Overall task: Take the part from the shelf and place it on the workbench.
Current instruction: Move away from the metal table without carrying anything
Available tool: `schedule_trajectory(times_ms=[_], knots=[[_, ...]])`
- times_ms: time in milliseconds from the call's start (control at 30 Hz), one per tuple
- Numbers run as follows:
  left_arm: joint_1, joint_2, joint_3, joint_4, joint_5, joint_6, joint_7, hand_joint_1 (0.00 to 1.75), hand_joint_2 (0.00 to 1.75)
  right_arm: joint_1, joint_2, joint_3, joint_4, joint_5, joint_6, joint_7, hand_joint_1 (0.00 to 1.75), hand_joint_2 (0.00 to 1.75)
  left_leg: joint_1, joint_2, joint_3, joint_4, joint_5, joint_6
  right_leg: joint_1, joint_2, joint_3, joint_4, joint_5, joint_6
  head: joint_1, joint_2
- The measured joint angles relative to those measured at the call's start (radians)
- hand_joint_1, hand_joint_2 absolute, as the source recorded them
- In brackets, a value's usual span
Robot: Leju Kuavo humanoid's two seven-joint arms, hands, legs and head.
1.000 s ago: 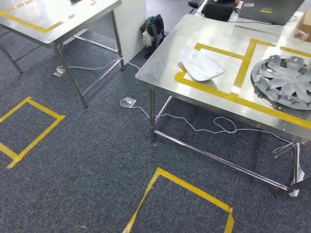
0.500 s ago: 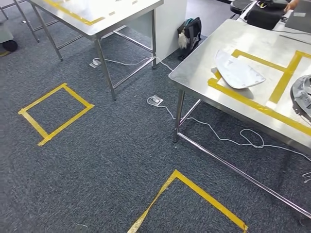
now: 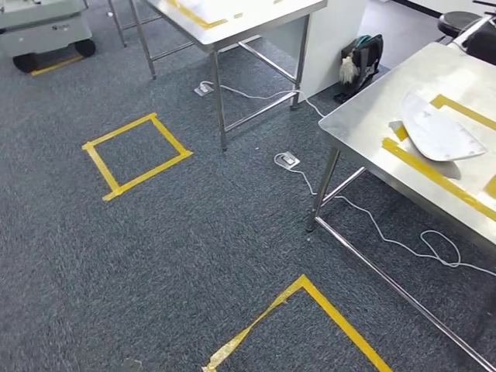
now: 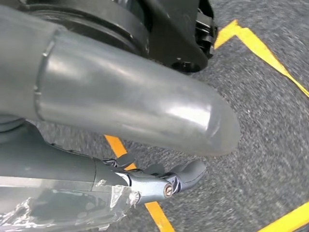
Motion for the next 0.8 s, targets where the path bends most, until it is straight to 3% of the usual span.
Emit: schedule_trajectory(times_ms=[67, 133, 200, 267, 300, 333, 367, 433, 500, 567, 600, 667, 733, 767, 800], knots=[[0.002, 0.0, 0.0, 0.0, 0.0, 0.0, 0.0, 0.0, 0.0, -0.002, 0.001, 0.0, -0.003, 0.0, 0.003, -0.001, 0.0, 0.0, -0.001, -0.025, -0.003, -0.003, 0.001, 0.015, -0.002, -0.012, 0.007, 0.0, -0.005, 0.01, 0.002, 0.0], [0.005, 0.0, 0.0, 0.0, 0.001, 0.0, 0.0, 0.0, 0.0, -0.002, 0.002, 0.0, -0.006, 0.0, 0.006, -0.003, 0.0, 0.0, 0.002, -0.046, -0.004, -0.005, 0.006, 0.028, -0.007, 0.03, -0.004, 0.038, -0.034, 0.02, 0.005, 0.0], [0.002, 0.001, 0.001, 0.0, 0.001, 0.0, 0.0, 0.0, 0.0, 0.002, 0.003, -0.001, -0.008, 0.001, 0.007, -0.005, 0.0, 0.0, 0.003, -0.069, -0.006, -0.006, 0.01, 0.038, -0.009, 0.088, -0.06, 0.161, -0.1, 0.024, 0.008, 0.0], [0.001, 0.001, 0.001, 0.0, 0.002, 0.0, 0.0, 0.0, 0.0, 0.006, 0.003, -0.002, -0.009, 0.001, 0.007, -0.005, 0.0, 0.0, 0.002, -0.097, -0.009, -0.006, 0.011, 0.041, -0.009, 0.105, -0.122, 0.288, -0.146, 0.024, 0.009, 0.0], [0.002, 0.001, 0.001, 0.0, 0.002, 0.0, 0.0, 0.0, 0.0, 0.007, 0.003, -0.003, -0.009, 0.001, 0.007, -0.005, 0.0, 0.0, 0.002, -0.111, -0.009, -0.005, 0.012, 0.041, -0.009, 0.106, -0.134, 0.305, -0.141, 0.024, 0.009, 0.0], [0.003, 0.001, 0.001, 0.0, 0.002, 0.0, 0.0, 0.0, 0.0, 0.008, 0.003, -0.004, -0.009, 0.001, 0.007, -0.005, 0.0, 0.0, 0.002, -0.126, -0.008, -0.005, 0.012, 0.041, -0.01, 0.108, -0.127, 0.281, -0.116, 0.023, 0.009, 0.0], [0.004, 0.0, 0.001, 0.0, 0.002, 0.0, 0.0, 0.0, 0.0, 0.008, 0.003, -0.005, -0.01, 0.001, 0.007, -0.005, 0.0, 0.0, 0.002, -0.141, -0.008, -0.004, 0.013, 0.039, -0.012, 0.117, -0.101, 0.221, -0.077, 0.021, 0.01, 0.0], [0.003, 0.0, 0.001, 0.0, 0.002, 0.0, 0.0, 0.0, 0.0, 0.007, 0.004, -0.008, -0.011, 0.001, 0.008, -0.006, 0.0, 0.0, 0.002, -0.169, -0.009, -0.002, 0.015, 0.032, -0.02, 0.163, -0.041, 0.081, -0.015, 0.021, 0.01, 0.0], [0.002, 0.0, 0.001, 0.0, 0.002, 0.0, 0.0, 0.0, 0.0, 0.007, 0.005, -0.009, -0.012, 0.001, 0.008, -0.006, 0.0, 0.0, 0.002, -0.19, -0.017, 0.0, 0.019, 0.02, -0.024, 0.196, -0.013, 0.018, -0.001, 0.019, 0.009, 0.0], [0.005, 0.001, 0.001, 0.001, 0.002, 0.0, 0.0, 0.0, 0.0, 0.007, 0.006, -0.01, -0.015, 0.002, 0.009, -0.006, 0.0, 0.0, 0.006, -0.209, -0.025, -0.001, 0.027, 0.006, -0.021, 0.181, -0.01, 0.014, 0.003, 0.009, 0.008, 0.0], [0.007, 0.001, 0.001, 0.001, 0.002, 0.0, 0.0, 0.0, 0.0, 0.007, 0.007, -0.011, -0.017, 0.002, 0.01, -0.007, 0.0, 0.0, 0.007, -0.203, -0.03, 0.003, 0.024, 0.001, -0.02, 0.169, -0.008, 0.012, 0.007, 0.002, 0.008, 0.0], [0.008, 0.001, 0.001, 0.002, 0.003, 0.0, 0.0, 0.0, 0.0, 0.008, 0.01, -0.011, -0.02, 0.004, 0.013, -0.008, 0.0, 0.0, 0.006, -0.158, -0.06, 0.063, -0.015, -0.007, -0.021, 0.141, -0.008, 0.006, 0.013, -0.009, 0.002, 0.0], [0.004, 0.0, 0.001, 0.002, 0.002, 0.0, 0.0, 0.0, 0.0, 0.012, 0.011, -0.012, -0.023, 0.005, 0.015, -0.008, 0.0, 0.0, 0.005, -0.106, -0.121, 0.193, -0.083, -0.013, -0.017, 0.109, -0.009, 0.005, 0.014, -0.014, -0.003, 0.0], [0.003, -0.001, 0.001, 0.002, 0.002, 0.0, 0.0, 0.0, 0.0, 0.014, 0.011, -0.013, -0.025, 0.005, 0.016, -0.008, 0.0, 0.0, 0.005, -0.096, -0.149, 0.254, -0.107, -0.015, -0.015, 0.092, -0.01, 0.005, 0.013, -0.015, -0.003, 0.0], [0.004, -0.002, 0.001, 0.002, 0.002, 0.0, 0.0, 0.0, 0.0, 0.015, 0.011, -0.013, -0.026, 0.005, 0.017, -0.008, 0.0, 0.0, 0.006, -0.092, -0.162, 0.286, -0.112, -0.016, -0.015, 0.076, -0.011, 0.005, 0.013, -0.015, -0.003, 0.0]])
